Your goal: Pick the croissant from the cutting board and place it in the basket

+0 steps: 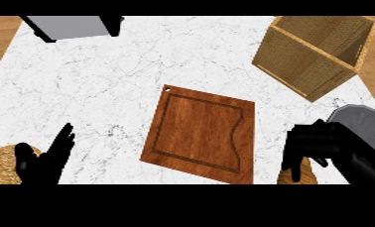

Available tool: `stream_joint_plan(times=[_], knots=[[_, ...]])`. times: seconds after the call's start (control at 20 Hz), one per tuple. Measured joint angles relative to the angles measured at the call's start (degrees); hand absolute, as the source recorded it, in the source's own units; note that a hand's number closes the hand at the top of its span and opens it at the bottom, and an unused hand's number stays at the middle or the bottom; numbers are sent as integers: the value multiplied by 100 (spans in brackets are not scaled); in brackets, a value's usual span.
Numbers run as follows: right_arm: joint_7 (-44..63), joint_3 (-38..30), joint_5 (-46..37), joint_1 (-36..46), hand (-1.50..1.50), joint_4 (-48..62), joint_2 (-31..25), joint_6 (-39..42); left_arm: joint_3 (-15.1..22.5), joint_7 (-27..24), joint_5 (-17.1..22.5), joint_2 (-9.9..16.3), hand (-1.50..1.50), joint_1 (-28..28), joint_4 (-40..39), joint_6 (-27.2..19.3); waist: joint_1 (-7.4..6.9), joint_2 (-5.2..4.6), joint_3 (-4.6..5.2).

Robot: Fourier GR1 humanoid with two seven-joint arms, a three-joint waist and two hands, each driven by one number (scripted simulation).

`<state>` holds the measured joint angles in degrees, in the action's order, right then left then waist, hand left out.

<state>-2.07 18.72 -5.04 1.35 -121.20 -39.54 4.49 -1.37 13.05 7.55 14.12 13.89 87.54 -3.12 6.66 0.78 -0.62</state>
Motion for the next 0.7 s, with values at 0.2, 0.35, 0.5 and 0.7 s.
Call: stream_joint_plan(times=[0.2,0.35,0.5,0.7], knots=[[131,-1442,1280,-12,150,-62,-524,324,53,-22,-52,-5,0,-109,-35,26,-138,-16,14],[322,-2455,2287,83,150,211,-930,690,86,10,-92,4,0,-198,-59,42,-256,-21,23],[519,-3323,3125,284,150,769,-1412,1155,140,61,-111,-20,0,-344,-142,84,-381,-32,29],[562,-3954,3696,641,150,1838,-1949,1848,185,59,-163,-43,0,-576,-335,150,-561,-50,24]])
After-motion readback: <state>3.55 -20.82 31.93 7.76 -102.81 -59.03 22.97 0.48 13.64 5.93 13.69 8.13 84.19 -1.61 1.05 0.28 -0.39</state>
